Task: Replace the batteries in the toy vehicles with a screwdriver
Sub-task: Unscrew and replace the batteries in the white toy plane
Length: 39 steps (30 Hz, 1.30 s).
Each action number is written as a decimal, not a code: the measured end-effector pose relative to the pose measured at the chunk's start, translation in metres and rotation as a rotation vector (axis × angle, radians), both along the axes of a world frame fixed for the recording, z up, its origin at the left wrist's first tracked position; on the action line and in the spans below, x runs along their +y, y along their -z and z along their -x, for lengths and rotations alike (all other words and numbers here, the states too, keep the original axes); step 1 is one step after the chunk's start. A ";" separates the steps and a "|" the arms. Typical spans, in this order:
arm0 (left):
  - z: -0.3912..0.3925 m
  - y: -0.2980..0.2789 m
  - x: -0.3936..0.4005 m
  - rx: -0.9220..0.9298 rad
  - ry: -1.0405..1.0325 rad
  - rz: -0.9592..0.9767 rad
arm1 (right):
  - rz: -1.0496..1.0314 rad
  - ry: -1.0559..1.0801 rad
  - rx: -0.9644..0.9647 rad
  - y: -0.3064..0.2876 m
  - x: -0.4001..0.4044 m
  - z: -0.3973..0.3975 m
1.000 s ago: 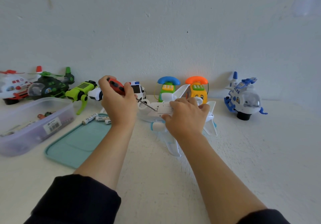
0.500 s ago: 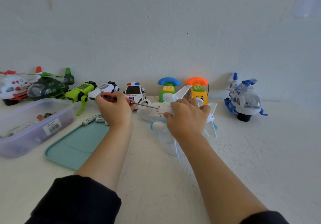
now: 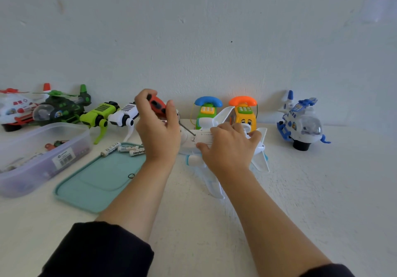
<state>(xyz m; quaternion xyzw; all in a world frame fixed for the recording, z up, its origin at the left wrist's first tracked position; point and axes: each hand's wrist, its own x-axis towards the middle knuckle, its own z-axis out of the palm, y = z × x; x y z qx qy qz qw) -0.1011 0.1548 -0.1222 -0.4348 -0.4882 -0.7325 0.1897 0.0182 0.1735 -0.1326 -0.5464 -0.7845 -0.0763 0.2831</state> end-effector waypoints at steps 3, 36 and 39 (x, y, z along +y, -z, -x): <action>0.000 0.000 0.000 0.040 -0.003 0.013 | 0.001 -0.004 0.004 0.000 0.000 0.000; -0.005 -0.034 0.015 0.185 0.254 0.119 | 0.211 -0.046 0.058 -0.013 0.009 -0.019; -0.007 -0.029 0.016 0.302 0.087 0.080 | 0.214 -0.037 0.068 -0.012 0.009 -0.018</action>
